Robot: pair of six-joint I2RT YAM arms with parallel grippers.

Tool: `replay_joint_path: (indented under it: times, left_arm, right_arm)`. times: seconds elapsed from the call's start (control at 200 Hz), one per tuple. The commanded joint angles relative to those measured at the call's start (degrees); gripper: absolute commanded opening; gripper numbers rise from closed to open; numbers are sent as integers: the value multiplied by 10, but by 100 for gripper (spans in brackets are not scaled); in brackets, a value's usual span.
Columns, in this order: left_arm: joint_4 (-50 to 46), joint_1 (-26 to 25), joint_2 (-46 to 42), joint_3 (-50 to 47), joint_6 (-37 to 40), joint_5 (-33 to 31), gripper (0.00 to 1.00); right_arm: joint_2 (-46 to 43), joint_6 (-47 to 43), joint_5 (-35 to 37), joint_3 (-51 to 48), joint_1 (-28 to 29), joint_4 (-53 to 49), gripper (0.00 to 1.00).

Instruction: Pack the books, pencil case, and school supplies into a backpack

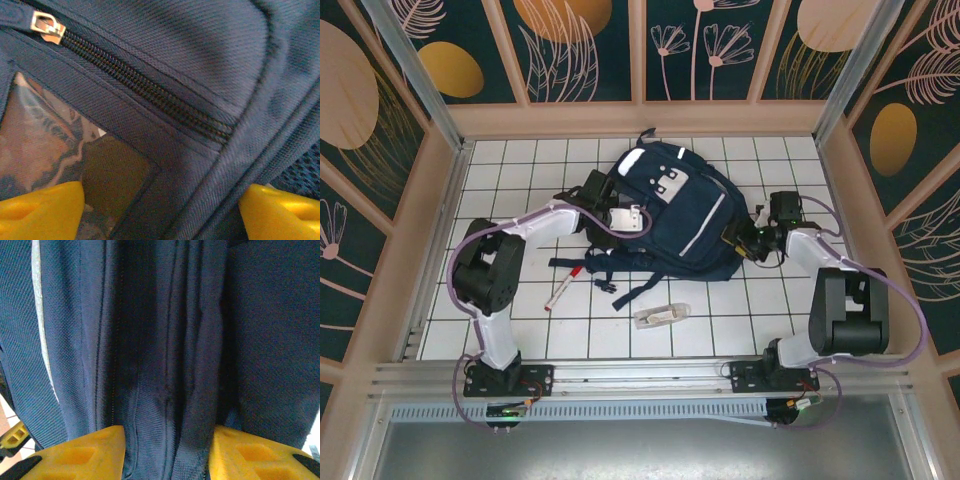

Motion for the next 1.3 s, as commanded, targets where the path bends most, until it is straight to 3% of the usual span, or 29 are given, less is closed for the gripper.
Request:
replay_joint_path:
  times: [0.0, 0.09, 0.26, 0.32, 0.45, 0.555, 0.806, 0.941, 1.086, 1.196, 1.296]
  left_arm:
    - [-24, 1, 49, 39, -31, 51, 74]
    - [-55, 2, 70, 66, -47, 82, 58]
    - [-95, 2, 66, 65, -55, 134, 9]
    - [-95, 1, 53, 54, -62, 143, 0]
    - [-97, 1, 21, 44, -85, 170, 0]
    - [-78, 2, -1, 55, -153, 185, 0]
    - [-80, 1, -10, 100, -279, 205, 0]
    - [-74, 2, -19, 98, -305, 247, 0]
    - [-84, 1, -14, 108, -321, 246, 0]
    - [-99, 1, -8, 114, -321, 244, 0]
    - [-102, 2, -10, 110, -317, 255, 0]
  right_arm:
    - [27, -1, -4, 22, 7, 33, 44]
    - [51, -3, -2, 34, 8, 46, 43]
    - [119, -17, 7, 84, 8, 89, 36]
    - [150, -19, -3, 106, 9, 110, 32]
    - [211, -6, 4, 165, 20, 137, 27]
    - [211, 5, 53, 210, 27, 126, 35]
    - [69, 26, 161, 185, 38, 23, 49]
    - [-33, 55, 201, 99, 126, -9, 50]
    - [-93, 150, 209, 38, 252, 36, 45]
    - [-76, 201, 239, 28, 326, 91, 40]
    - [-19, 202, 273, 50, 357, 107, 34]
